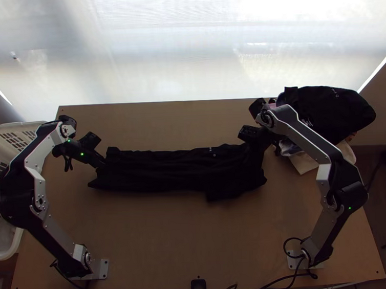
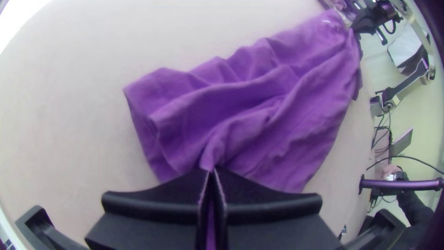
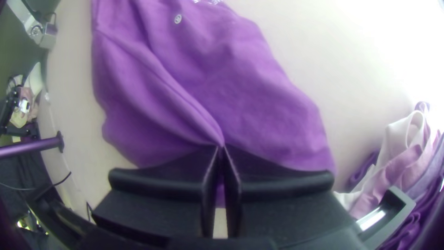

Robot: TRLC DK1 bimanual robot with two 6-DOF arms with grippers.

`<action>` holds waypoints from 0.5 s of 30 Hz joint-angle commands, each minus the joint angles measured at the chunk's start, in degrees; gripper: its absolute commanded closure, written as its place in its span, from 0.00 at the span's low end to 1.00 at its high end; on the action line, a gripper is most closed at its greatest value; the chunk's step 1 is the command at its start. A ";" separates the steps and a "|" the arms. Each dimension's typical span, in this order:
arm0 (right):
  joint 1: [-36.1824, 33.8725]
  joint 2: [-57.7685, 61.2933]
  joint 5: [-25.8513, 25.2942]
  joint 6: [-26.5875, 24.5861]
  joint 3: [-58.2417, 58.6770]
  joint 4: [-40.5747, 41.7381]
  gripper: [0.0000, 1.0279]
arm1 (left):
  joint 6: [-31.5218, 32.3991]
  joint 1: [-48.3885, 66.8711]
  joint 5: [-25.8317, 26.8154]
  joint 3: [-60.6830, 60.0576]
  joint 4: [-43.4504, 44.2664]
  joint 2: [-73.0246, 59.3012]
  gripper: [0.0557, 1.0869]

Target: Fold the t-shirt

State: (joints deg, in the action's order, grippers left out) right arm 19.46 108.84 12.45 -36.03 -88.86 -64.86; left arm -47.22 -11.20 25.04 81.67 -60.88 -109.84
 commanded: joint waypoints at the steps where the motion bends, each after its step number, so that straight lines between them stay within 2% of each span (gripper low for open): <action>1: -0.39 2.52 -0.67 0.52 -0.26 -0.62 0.97 | -2.08 -0.66 -1.22 -5.38 -0.38 4.02 0.96; 3: -1.09 3.05 -0.76 0.79 0.71 -0.62 0.96 | -2.17 -1.89 -1.22 -6.61 -0.03 5.25 0.96; 5: -1.62 3.58 -1.11 1.67 0.97 -0.53 0.80 | -2.52 -3.39 -1.22 -7.14 0.50 5.78 0.88; 7: -2.15 3.84 -1.99 2.90 0.71 -0.09 0.65 | -2.96 -4.79 -1.31 -7.23 0.41 5.87 0.68; 9: -2.32 3.84 -2.96 3.42 0.27 0.35 0.58 | -3.23 -6.02 -1.57 -7.23 0.24 6.39 0.53; 10: -2.41 3.84 -3.04 3.51 0.00 0.35 0.58 | -3.67 -6.55 -1.57 -7.31 0.06 6.83 0.39; 11: -2.41 3.84 -3.04 3.51 -0.26 0.35 0.56 | -4.02 -6.82 -1.66 -7.66 -0.03 7.27 0.15; 12: -2.32 3.84 -3.04 3.60 -0.44 0.35 0.49 | -4.55 -7.08 -1.66 -7.93 -0.11 7.63 0.03; 15: -2.15 3.93 -3.13 3.60 -0.44 0.35 0.33 | -4.46 -7.96 -1.57 -6.79 1.47 7.98 0.04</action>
State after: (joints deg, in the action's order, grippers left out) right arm 17.54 112.29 9.87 -33.17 -88.82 -64.77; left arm -50.70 -16.60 23.53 74.85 -60.86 -103.50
